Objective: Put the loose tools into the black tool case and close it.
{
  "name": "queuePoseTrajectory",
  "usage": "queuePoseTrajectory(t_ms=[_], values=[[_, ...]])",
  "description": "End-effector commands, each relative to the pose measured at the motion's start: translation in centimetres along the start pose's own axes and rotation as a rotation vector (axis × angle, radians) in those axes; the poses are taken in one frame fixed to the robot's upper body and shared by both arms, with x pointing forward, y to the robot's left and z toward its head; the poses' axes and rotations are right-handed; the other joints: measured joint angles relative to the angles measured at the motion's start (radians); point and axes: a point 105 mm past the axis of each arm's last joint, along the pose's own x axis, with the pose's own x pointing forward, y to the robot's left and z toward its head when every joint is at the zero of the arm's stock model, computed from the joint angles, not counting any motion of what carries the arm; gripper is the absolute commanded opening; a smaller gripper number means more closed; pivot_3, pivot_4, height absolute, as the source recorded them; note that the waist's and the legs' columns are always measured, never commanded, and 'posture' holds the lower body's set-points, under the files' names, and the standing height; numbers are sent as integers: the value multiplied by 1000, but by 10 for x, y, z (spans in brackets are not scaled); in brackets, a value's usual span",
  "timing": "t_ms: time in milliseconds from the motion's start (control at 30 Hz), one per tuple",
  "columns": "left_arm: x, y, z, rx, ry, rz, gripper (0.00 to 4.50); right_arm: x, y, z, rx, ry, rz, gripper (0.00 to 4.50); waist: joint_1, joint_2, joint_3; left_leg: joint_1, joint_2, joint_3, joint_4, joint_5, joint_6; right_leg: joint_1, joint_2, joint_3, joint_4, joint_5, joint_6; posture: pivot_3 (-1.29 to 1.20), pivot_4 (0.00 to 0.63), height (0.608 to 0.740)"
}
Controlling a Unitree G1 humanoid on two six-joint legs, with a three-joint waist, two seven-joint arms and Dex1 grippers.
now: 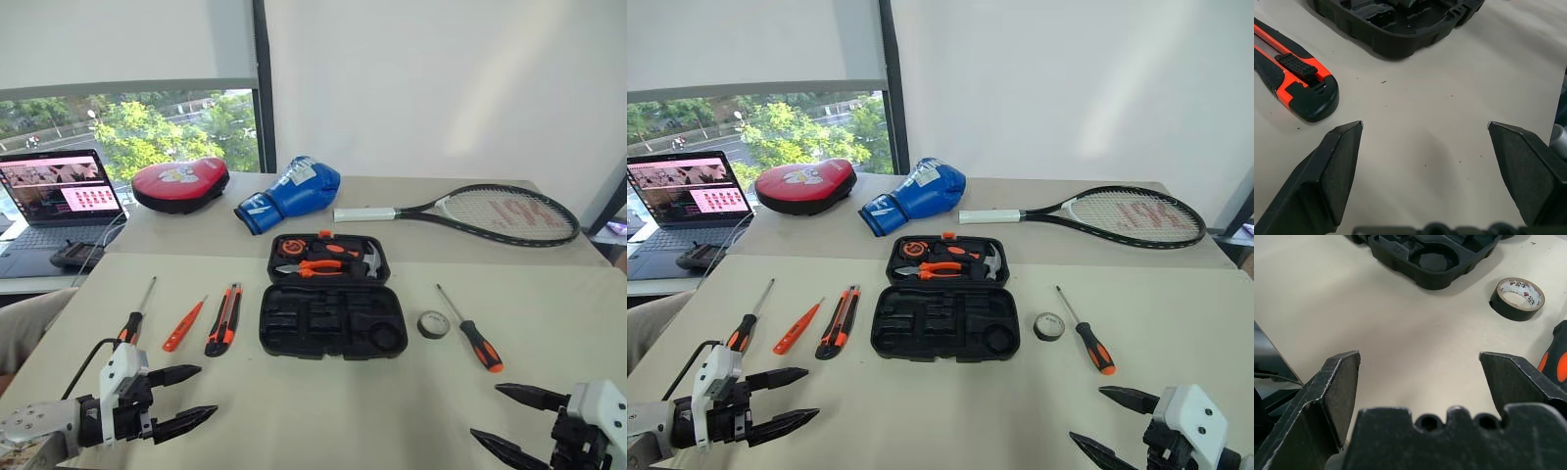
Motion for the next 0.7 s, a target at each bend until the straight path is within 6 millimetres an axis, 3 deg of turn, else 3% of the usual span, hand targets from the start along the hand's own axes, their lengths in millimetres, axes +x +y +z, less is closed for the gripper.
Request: queuePoseTrajectory(t_ms=[33, 200, 333, 433, 533, 700], values=[[8, 3, 14, 20, -48, 0, 4391, 3, -1, 11, -59, -72, -5, 4500, 1, 0, 0, 0, 0, 0, 0, 0, 0, 0, 0, 0, 0, 0, 0, 0, 150, 740], [18, 20, 42, -27, -168, 131, 4391, 19, -4, 49, -63, -287, 13, 4500, 1, 0, 0, 1, -1, -1, 1, -1, -1, 0, 0, 0, 0, -3, 6, 0, 150, 740], [16, 59, 64, -59, -230, 457, 4391, 38, 2, 95, -102, -455, 120, 4500, -3, 0, 0, 2, 0, -1, 0, 0, 0, 3, 1, 0, 1, 4, 5, 0, 150, 740], [2, 90, 65, -158, -176, 712, 4391, 43, 18, 114, -154, -489, 257, 4500, -2, -1, 1, 1, 0, -2, 0, 3, 1, 2, 1, 0, 1, 6, 3, 0, 150, 740], [-11, 108, 71, -174, -117, 900, 4391, 44, 29, 128, -174, -509, 368, 4500, 1, -2, 1, 0, 0, -4, -1, 4, 4, 2, 5, -1, 1, 6, 3, 0, 150, 740], [-35, 128, 59, -306, 28, 1026, 4391, 44, 34, 139, -196, -511, 430, 4500, 1, -4, 2, -1, -2, -4, 0, 4, 2, 2, 4, -2, 0, 6, 3, 0, 150, 740]])
